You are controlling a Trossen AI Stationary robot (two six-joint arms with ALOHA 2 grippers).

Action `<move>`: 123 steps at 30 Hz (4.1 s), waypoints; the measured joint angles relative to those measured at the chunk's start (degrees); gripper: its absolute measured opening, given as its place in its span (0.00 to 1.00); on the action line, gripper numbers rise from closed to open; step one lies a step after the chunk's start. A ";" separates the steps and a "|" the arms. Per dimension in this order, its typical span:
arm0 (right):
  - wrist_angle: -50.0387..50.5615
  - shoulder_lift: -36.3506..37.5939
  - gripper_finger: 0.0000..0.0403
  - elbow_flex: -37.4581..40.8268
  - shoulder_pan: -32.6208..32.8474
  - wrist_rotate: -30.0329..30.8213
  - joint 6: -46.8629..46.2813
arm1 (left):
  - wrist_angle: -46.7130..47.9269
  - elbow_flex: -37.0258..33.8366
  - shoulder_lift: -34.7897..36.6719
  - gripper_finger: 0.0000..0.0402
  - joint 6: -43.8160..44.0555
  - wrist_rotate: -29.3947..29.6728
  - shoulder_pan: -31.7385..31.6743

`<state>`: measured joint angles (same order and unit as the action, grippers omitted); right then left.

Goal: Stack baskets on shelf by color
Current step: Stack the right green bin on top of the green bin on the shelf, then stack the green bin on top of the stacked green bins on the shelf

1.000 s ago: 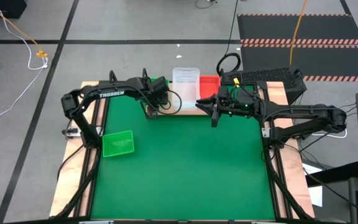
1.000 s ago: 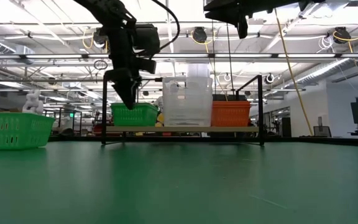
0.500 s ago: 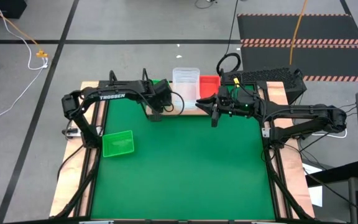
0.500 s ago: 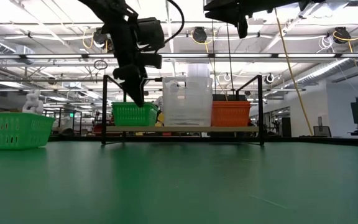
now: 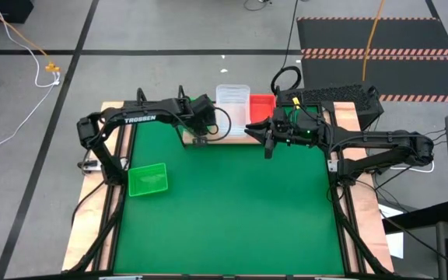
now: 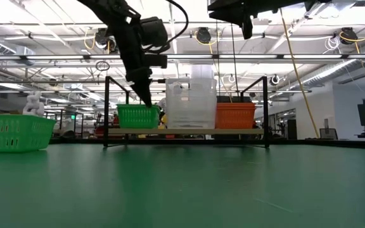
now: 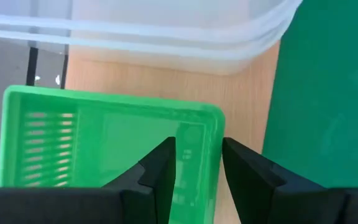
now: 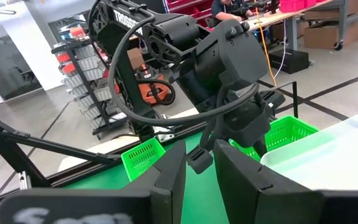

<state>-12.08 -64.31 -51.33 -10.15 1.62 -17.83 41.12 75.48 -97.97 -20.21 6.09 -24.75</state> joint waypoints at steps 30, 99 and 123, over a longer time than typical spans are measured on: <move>6.98 -39.04 0.19 -37.83 2.81 -19.50 21.27 | 30.61 5.79 30.58 0.33 34.73 6.01 0.37; -4.00 -84.33 0.35 -63.67 8.67 -16.69 100.13 | 48.90 4.46 32.79 0.33 64.71 2.40 8.83; 39.43 -66.09 0.00 -63.36 12.32 -12.07 77.12 | 48.88 4.46 32.79 0.33 60.88 3.64 8.63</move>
<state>27.35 -130.41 -114.69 2.17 -10.45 59.29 90.00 79.94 -65.19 40.66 9.72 -16.12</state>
